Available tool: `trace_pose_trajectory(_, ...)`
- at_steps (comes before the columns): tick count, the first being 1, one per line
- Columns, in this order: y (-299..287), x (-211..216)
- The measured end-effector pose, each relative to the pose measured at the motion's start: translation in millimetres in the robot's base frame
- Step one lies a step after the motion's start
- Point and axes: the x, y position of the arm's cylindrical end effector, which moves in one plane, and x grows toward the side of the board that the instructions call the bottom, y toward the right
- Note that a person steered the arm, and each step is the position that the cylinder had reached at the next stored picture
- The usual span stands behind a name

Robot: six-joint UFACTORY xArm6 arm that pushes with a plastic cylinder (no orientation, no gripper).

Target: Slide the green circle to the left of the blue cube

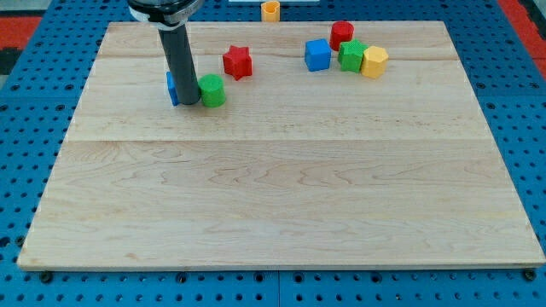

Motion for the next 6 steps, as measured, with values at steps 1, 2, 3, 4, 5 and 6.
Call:
trace_pose_trajectory(1, 61.5, -13.1)
trace_pose_trajectory(2, 121.0, -32.6)
trace_pose_trajectory(3, 128.2, -25.7)
trace_pose_trajectory(4, 87.2, -24.8)
trace_pose_trajectory(5, 122.1, -49.3)
trace_pose_trajectory(6, 188.8, -61.8)
